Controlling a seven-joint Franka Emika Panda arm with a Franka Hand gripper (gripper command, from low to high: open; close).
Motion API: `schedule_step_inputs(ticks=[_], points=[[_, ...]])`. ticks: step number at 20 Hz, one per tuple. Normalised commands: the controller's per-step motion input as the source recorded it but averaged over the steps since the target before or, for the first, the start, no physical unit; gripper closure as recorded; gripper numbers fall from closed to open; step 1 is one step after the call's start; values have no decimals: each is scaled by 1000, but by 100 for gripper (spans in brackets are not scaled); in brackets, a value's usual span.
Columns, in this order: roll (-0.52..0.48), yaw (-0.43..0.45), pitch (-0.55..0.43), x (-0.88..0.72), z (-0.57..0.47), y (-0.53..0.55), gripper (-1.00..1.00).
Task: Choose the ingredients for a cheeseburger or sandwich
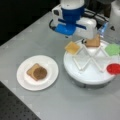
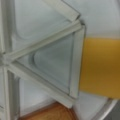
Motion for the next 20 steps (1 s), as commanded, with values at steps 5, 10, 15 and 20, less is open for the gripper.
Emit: schedule_step_inputs(ticks=[5,10,15,20], points=[[275,49,191,5,225,-390,-100],[342,-8,149,-34,192,-343,-100],[361,-2,84,20,79,-281,-100],[399,9,63,114,-6,-173,-100]])
